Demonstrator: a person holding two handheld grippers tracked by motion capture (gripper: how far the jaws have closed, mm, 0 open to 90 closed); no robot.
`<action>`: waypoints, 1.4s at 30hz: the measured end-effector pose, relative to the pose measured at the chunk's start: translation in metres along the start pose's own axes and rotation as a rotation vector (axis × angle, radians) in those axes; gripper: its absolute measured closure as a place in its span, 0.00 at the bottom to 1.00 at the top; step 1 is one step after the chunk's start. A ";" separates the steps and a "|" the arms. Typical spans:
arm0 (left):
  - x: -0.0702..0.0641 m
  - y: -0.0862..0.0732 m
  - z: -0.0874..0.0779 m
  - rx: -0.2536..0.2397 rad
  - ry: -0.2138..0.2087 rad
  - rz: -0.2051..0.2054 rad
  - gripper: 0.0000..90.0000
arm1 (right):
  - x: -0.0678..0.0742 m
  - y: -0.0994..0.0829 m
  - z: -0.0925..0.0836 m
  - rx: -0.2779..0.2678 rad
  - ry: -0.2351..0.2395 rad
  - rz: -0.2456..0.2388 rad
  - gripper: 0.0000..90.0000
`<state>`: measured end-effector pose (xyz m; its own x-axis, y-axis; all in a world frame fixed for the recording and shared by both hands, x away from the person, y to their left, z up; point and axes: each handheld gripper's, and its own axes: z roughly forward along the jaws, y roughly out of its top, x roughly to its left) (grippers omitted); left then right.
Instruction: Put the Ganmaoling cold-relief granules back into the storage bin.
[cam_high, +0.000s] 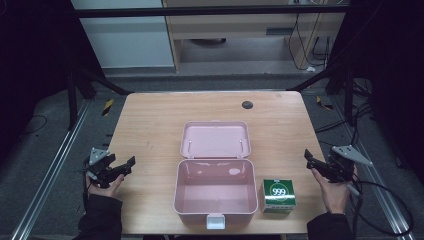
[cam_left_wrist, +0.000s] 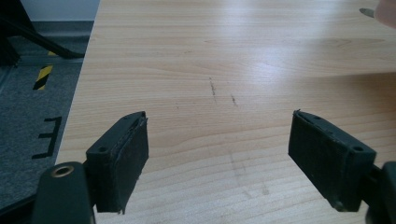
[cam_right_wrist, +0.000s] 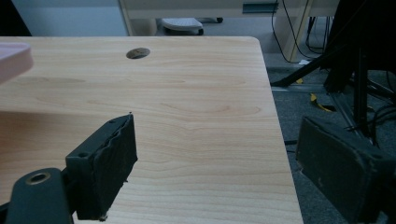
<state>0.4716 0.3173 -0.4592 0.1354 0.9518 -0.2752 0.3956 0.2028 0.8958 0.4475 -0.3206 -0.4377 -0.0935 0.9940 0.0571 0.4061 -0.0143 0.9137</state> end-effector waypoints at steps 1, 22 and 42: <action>0.000 0.000 0.000 0.008 -0.005 0.000 0.22 | 0.000 0.001 -0.001 -0.001 0.004 0.001 0.14; -0.003 -0.005 0.005 0.088 -0.036 0.034 0.21 | 0.035 0.033 -0.011 0.055 0.189 -0.232 0.14; -0.003 -0.009 0.008 0.124 -0.035 0.070 0.21 | 0.056 0.072 -0.026 0.055 0.304 -0.367 0.11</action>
<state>0.4746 0.3109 -0.4689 0.1974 0.9536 -0.2273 0.4931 0.1039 0.8638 0.4479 -0.2693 -0.3578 -0.4979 0.8554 -0.1427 0.3433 0.3455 0.8734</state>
